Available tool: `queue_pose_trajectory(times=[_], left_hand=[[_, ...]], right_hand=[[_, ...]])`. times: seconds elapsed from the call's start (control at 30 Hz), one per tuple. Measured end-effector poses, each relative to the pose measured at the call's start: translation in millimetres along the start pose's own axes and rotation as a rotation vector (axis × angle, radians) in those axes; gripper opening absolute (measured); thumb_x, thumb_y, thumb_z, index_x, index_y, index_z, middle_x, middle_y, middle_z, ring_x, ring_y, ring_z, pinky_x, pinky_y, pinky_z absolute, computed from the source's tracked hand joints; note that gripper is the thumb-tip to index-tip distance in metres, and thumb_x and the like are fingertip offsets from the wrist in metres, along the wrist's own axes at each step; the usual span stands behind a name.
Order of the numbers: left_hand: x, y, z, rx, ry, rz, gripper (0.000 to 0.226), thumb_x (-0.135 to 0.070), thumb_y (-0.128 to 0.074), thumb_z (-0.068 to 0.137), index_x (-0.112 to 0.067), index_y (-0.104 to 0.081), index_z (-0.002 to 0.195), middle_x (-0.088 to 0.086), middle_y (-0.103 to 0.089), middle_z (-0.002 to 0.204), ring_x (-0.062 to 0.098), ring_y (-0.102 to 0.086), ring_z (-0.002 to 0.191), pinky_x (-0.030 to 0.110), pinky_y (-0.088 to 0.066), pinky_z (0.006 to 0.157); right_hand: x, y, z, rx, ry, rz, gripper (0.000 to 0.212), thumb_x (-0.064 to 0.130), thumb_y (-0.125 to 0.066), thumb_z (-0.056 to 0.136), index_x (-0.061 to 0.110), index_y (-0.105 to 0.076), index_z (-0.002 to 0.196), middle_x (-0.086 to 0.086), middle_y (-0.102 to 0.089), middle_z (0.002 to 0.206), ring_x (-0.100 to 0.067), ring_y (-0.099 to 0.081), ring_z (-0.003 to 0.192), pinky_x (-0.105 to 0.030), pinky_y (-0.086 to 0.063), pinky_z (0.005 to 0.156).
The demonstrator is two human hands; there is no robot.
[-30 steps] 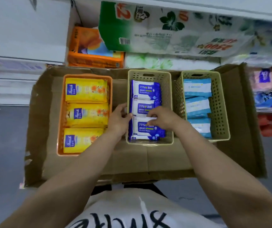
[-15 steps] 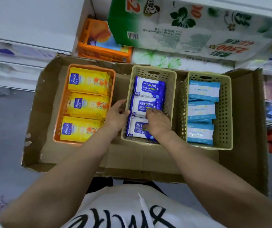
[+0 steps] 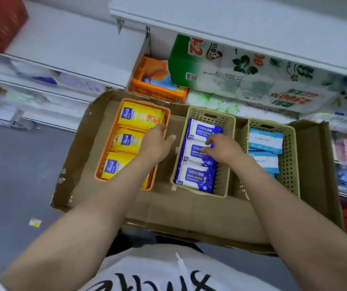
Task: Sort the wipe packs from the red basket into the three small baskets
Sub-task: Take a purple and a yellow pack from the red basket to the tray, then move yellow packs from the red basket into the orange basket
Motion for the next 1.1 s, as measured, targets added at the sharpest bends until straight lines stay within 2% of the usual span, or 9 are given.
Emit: queue_pose_trajectory(times=[0.07,0.23,0.33,0.47,0.57,0.7,0.8,0.93,1.1], left_hand=[[-8.4,38.1,-2.2,-0.03,-0.078,0.033,0.05,-0.033,-0.063,0.094,-0.014,-0.05,0.138,0.01,-0.054,0.139,0.027,-0.053,0.126,0.038,-0.045,0.101],[-9.0,161.4,-26.2,-0.217,-0.31,0.098,0.048,-0.028,-0.07,0.087,-0.015,-0.058,0.131,0.01,-0.057,0.132,0.026,-0.052,0.124,0.035,-0.04,0.104],[19.9,235.5,-52.3,-0.313,-0.393,0.114,0.049,-0.021,-0.071,0.085,-0.015,-0.057,0.131,0.008,-0.054,0.133,0.025,-0.053,0.12,0.033,-0.038,0.1],[81.2,325.4,-87.2,-0.39,-0.463,0.232,0.05,-0.022,-0.071,0.086,-0.016,-0.054,0.133,0.006,-0.051,0.134,0.026,-0.051,0.121,0.041,-0.045,0.096],[135.0,385.6,-105.4,-0.402,-0.448,0.313,0.049,-0.029,-0.066,0.091,-0.021,-0.05,0.136,0.0,-0.049,0.136,0.024,-0.05,0.124,0.047,-0.048,0.094],[202.4,455.5,-118.0,-0.432,-0.419,0.371,0.045,-0.031,-0.064,0.092,-0.021,-0.052,0.134,-0.002,-0.052,0.133,0.021,-0.049,0.124,0.04,-0.046,0.096],[241.6,494.4,-111.9,-0.445,-0.379,0.39,0.043,-0.03,-0.065,0.091,-0.021,-0.055,0.132,-0.002,-0.053,0.132,0.022,-0.048,0.124,0.037,-0.044,0.098],[277.6,537.2,-76.7,-0.467,-0.348,0.37,0.042,-0.031,-0.064,0.092,-0.022,-0.055,0.132,-0.003,-0.054,0.131,0.021,-0.048,0.123,0.04,-0.046,0.097],[298.2,600.2,0.0,-0.484,-0.354,0.389,0.042,-0.035,-0.064,0.091,-0.021,-0.056,0.131,-0.002,-0.056,0.127,0.02,-0.052,0.118,0.04,-0.048,0.095]], right_hand=[[16.7,36.5,-7.4,-0.093,0.005,0.015,0.039,0.042,-0.062,0.092,0.021,-0.063,0.124,-0.007,-0.063,0.128,-0.027,-0.057,0.118,-0.035,-0.045,0.091],[101.8,114.1,-56.6,-0.412,0.144,0.016,0.041,0.041,-0.062,0.091,0.023,-0.06,0.128,-0.005,-0.062,0.132,-0.026,-0.053,0.123,-0.037,-0.042,0.098],[170.8,132.0,-102.4,-0.57,0.259,0.02,0.042,0.037,-0.062,0.094,0.022,-0.057,0.132,-0.005,-0.059,0.134,-0.025,-0.05,0.126,-0.037,-0.039,0.102],[270.7,123.0,-155.2,-0.705,0.382,0.065,0.042,0.029,-0.065,0.093,0.018,-0.058,0.132,-0.005,-0.06,0.132,-0.025,-0.052,0.124,-0.036,-0.039,0.101],[338.8,101.6,-168.6,-0.737,0.409,0.105,0.04,0.027,-0.066,0.092,0.019,-0.059,0.13,-0.004,-0.06,0.132,-0.024,-0.052,0.125,-0.034,-0.039,0.101],[432.7,65.2,-158.0,-0.677,0.469,0.163,0.039,0.022,-0.069,0.09,0.015,-0.062,0.128,-0.006,-0.061,0.13,-0.025,-0.052,0.124,-0.035,-0.039,0.104],[498.9,43.3,-141.3,-0.601,0.528,0.169,0.04,0.022,-0.07,0.089,0.016,-0.063,0.128,-0.006,-0.06,0.132,-0.024,-0.053,0.124,-0.03,-0.036,0.104],[572.4,40.8,-101.8,-0.578,0.595,0.17,0.04,0.03,-0.066,0.091,0.023,-0.061,0.13,0.0,-0.058,0.134,-0.02,-0.05,0.128,-0.032,-0.039,0.105],[651.5,53.3,-23.4,-0.589,0.618,0.16,0.04,0.036,-0.061,0.094,0.026,-0.058,0.132,0.003,-0.054,0.138,-0.016,-0.046,0.131,-0.026,-0.034,0.105]])
Point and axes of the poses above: each hand's wrist, its own z-axis towards the middle knuckle, its own y-axis out of the back of the hand, x = y × z, the point moved 7 cm from there along z, towards the middle knuckle
